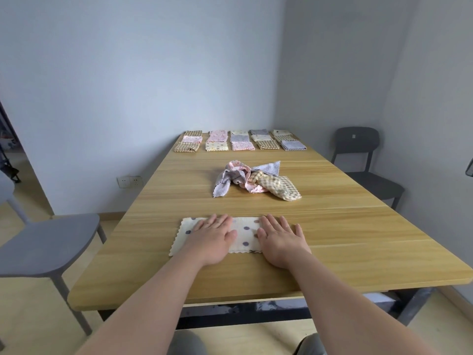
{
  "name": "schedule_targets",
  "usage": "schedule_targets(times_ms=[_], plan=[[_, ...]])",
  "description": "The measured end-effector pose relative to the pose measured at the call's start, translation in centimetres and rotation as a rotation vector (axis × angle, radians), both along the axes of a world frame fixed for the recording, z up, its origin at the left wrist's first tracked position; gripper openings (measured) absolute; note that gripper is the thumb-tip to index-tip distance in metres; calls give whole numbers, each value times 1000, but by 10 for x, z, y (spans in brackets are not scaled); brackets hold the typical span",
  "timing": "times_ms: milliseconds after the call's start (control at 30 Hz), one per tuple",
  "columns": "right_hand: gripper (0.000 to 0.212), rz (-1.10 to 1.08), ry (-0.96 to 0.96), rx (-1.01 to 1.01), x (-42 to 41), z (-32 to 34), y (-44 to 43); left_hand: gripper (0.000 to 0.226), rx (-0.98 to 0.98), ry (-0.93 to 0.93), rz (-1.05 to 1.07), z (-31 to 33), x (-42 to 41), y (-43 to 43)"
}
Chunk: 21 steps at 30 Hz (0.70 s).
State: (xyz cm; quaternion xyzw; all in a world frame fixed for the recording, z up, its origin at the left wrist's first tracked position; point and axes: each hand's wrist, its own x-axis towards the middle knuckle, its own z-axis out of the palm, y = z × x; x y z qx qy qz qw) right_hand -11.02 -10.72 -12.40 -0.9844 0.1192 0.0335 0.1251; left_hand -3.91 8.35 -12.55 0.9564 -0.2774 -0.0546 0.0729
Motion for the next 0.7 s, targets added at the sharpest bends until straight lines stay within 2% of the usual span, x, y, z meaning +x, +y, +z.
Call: schedule_targets(times_ms=[300,367,500,700], plan=[[62,11,-4,17,-3,3,1,58,52,38,168,4,10,46],[65,-11,-38,62,-4,3,1,60,78,0,159,9,6,37],[67,-170,-200,165,-8,4,-4,63,-53,-64,58,15,-4,4],[60,-122,-181,50,-14,5,0,76,38,-8,78,2,-11,-7]])
